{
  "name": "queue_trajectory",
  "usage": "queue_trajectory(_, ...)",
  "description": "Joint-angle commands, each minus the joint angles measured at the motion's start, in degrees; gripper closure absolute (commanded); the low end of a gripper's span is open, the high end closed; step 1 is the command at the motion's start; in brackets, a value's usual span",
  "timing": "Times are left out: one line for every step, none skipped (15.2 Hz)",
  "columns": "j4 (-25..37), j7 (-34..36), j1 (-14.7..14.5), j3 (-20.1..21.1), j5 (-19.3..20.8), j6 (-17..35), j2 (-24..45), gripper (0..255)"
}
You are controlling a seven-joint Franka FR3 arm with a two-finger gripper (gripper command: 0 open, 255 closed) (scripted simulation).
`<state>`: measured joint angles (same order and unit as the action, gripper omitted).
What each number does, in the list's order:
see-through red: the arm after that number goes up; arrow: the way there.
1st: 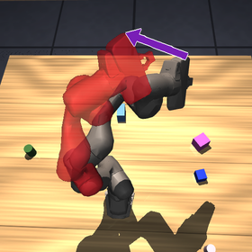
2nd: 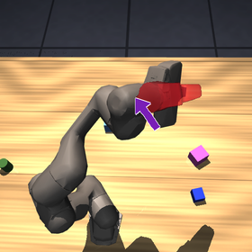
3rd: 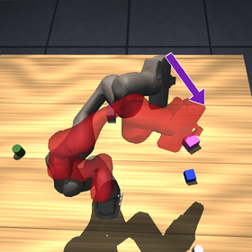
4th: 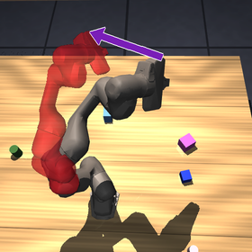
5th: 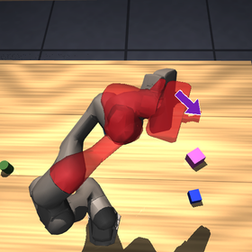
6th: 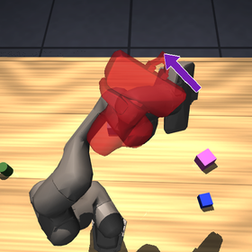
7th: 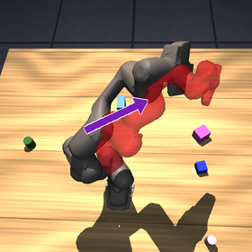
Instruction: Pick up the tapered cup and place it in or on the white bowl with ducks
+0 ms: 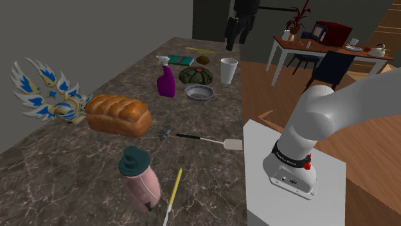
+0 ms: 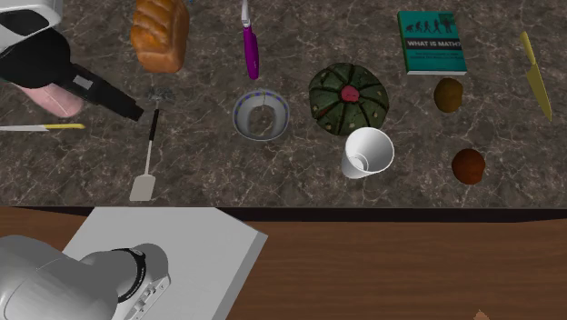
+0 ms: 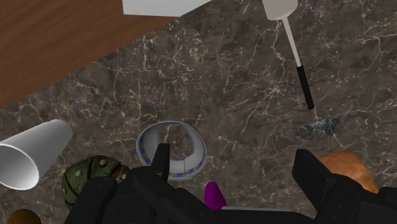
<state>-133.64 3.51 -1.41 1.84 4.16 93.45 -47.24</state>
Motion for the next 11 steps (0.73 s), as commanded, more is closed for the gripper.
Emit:
queue_trajectory(0.0,0.0,0.0,0.0,0.0,0.0,0.0,0)
queue_trajectory(-0.48,-0.98,0.35,-0.99,0.69,1.3,0.77,0)
queue_trajectory(-0.89,-1.95,0.7,-1.99,1.36,2.61,1.61,0)
queue_trajectory(-1.23,-2.91,1.06,-2.98,2.0,3.93,2.52,0)
queue_trajectory(-1.5,-3.85,1.38,-3.98,2.64,5.26,3.5,0)
queue_trajectory(-1.7,-4.79,1.72,-4.97,3.25,6.59,4.55,0)
queue_trajectory(-1.82,-5.73,2.06,-5.96,3.82,7.92,5.67,0)
queue_trajectory(-1.87,-6.66,2.39,-6.94,4.36,9.25,6.86,0)
queue_trajectory(-1.85,-7.59,2.71,-7.91,4.87,10.58,8.11,0)
queue_trajectory(-1.75,-8.52,3.01,-8.89,5.34,11.91,9.42,0)
queue_trajectory(-1.58,-9.44,3.29,-9.87,5.78,13.22,10.79,0)
